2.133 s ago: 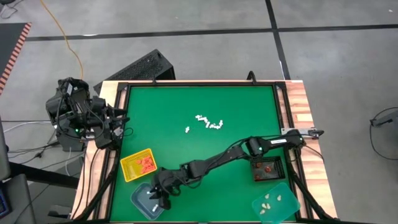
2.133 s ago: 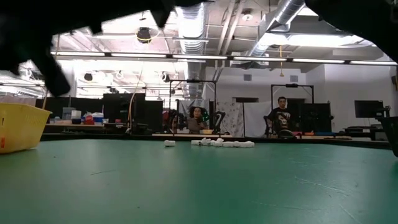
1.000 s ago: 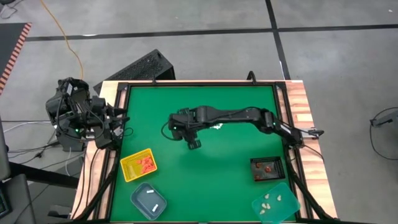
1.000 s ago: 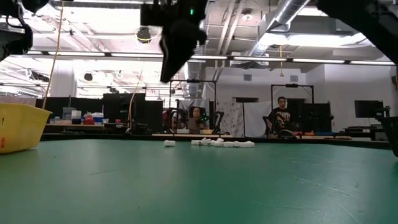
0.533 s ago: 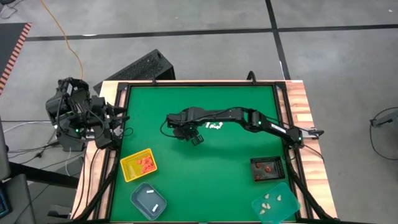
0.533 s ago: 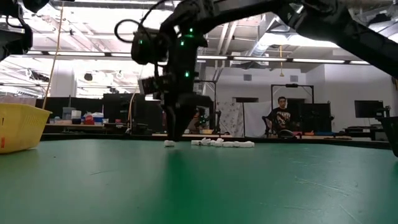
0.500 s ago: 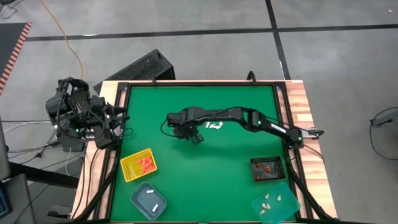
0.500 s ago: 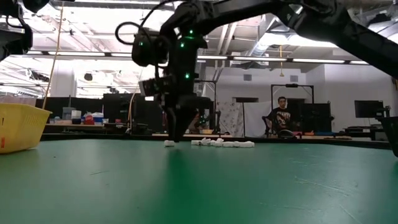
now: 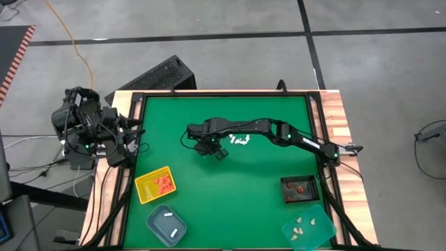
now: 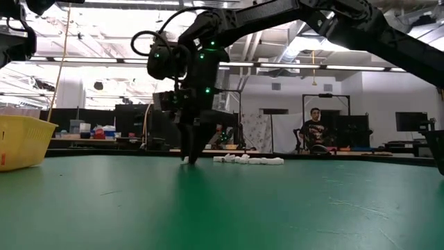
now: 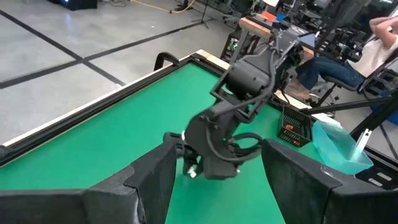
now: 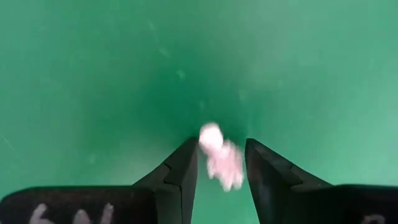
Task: Sort Halloween decoration
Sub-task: Put the white skeleton model into the blue bin
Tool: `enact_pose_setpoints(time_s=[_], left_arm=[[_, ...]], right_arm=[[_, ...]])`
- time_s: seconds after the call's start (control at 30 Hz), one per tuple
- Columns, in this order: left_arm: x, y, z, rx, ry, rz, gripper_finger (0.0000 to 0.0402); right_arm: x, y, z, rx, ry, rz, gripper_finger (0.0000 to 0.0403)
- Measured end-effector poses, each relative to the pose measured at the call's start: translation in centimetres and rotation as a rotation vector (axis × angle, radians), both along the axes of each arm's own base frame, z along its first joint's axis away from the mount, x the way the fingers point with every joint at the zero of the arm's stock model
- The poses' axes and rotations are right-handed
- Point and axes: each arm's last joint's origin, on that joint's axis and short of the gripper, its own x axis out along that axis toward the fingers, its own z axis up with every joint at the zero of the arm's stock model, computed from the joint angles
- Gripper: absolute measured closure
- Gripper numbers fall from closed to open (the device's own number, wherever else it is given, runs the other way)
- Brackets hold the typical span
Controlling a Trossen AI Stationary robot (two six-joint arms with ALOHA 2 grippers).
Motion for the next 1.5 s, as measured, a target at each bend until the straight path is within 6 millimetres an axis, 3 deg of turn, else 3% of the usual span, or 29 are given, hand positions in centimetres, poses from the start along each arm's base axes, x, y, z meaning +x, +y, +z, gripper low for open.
enact_pose_setpoints(time_s=[0.33,0.8,0.97,1.17,1.3,1.5], left_arm=[[0.0,0.0,0.0,0.006,0.007,-0.002,0.0176],[0.0,0.0,-0.1,0.005,0.01,-0.005,0.0176],[0.0,0.0,-0.1,0.005,0.01,-0.005,0.0176],[0.0,0.0,-0.1,-0.002,0.008,-0.004,0.0176],[0.0,0.0,-0.1,-0.033,-0.001,0.005,0.0176],[0.0,0.0,-0.1,-0.074,-0.013,0.017,0.0176]], right_arm=[[0.5,0.6,-1.5,0.009,0.013,-0.003,0.0276],[0.5,0.9,-1.2,0.034,0.008,-0.187,0.0396],[1.0,1.3,0.5,0.073,-0.109,-0.294,0.0395],[1.2,3.2,5.7,0.157,-0.334,-0.383,0.0397],[2.1,5.7,6.8,0.231,-0.463,-0.405,0.0398],[3.4,11.2,9.6,0.394,-0.735,-0.361,0.0398]])
